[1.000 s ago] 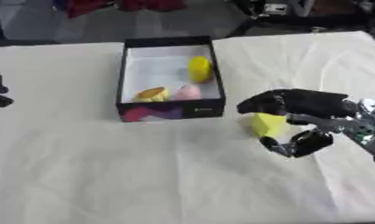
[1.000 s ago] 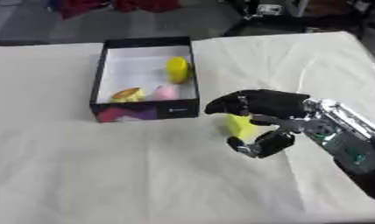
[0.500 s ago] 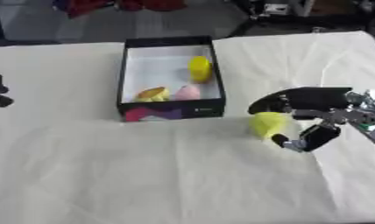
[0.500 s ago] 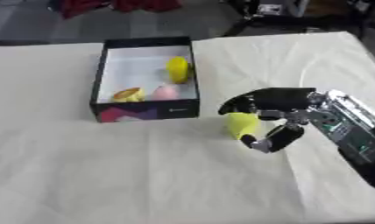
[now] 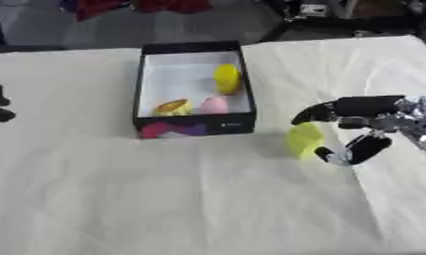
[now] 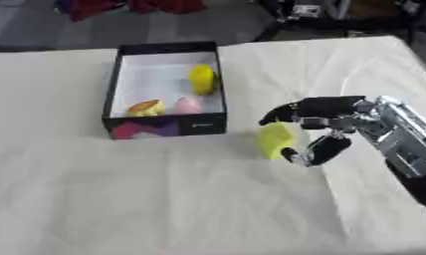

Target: Pick up objects on the table and place them in the box.

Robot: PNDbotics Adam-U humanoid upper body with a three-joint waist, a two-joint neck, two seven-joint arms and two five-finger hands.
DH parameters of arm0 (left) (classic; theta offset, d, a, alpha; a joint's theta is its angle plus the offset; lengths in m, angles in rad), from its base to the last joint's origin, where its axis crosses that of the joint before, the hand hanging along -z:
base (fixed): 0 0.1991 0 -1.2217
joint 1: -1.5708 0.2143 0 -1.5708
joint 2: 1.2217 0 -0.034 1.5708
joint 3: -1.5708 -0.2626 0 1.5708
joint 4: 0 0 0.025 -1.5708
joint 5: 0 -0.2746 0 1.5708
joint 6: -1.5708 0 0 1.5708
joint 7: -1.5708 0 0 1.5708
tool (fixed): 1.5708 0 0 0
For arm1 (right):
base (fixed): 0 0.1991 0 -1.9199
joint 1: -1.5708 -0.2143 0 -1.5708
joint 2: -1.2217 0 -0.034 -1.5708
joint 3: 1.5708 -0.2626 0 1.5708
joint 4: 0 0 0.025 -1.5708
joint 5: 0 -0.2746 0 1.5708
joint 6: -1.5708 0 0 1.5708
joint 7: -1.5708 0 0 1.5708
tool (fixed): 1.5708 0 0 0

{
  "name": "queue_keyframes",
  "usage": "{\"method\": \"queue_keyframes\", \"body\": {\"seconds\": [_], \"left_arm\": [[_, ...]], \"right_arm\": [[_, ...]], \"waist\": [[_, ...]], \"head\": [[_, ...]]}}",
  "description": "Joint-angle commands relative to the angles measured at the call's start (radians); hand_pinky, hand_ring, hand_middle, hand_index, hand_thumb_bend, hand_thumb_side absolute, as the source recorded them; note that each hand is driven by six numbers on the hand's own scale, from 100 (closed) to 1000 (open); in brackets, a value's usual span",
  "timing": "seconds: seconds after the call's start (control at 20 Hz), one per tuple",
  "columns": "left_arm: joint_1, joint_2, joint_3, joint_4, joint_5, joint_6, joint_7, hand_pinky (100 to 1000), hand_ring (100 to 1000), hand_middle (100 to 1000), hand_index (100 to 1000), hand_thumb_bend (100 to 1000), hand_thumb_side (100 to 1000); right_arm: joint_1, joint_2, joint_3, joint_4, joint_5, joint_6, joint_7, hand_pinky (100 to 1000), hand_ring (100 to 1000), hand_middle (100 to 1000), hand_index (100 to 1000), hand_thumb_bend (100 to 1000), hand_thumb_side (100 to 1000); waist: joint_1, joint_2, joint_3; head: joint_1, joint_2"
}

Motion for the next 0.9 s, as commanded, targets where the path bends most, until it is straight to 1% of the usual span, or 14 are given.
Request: {"method": "queue_keyframes", "body": {"seconds": [0.05, 0.45, 0.75, 0.9], "left_arm": [[-0.01, 0.013, 0.003, -0.014, 0.002, -0.001, -0.002, 628, 524, 545, 731, 360, 777], [-0.011, 0.009, 0.001, -0.013, 0.002, -0.002, -0.004, 628, 524, 545, 731, 359, 777], [-0.011, 0.007, 0.0, -0.014, 0.003, -0.002, -0.005, 629, 525, 546, 731, 359, 777], [-0.012, 0.007, 0.0, -0.015, 0.003, -0.003, -0.005, 629, 525, 546, 731, 359, 777]], "right_arm": [[-0.026, -0.011, -0.014, 0.016, 0.008, -0.005, -0.002, 922, 936, 920, 980, 100, 405], [-0.072, 0.026, -0.006, 0.088, 0.031, -0.014, 0.002, 922, 936, 922, 980, 100, 412], [-0.1, 0.051, -0.003, 0.165, 0.092, -0.029, -0.005, 924, 939, 922, 981, 100, 450], [-0.103, 0.059, 0.0, 0.195, 0.119, -0.041, -0.007, 924, 938, 907, 977, 100, 474]], "waist": [[-0.001, -0.009, 0.0], [0.002, -0.01, 0.003], [0.002, -0.009, 0.006], [0.002, -0.009, 0.006]], "head": [[-0.001, -0.002], [-0.01, -0.002], [-0.012, -0.002], [-0.012, -0.002]]}}
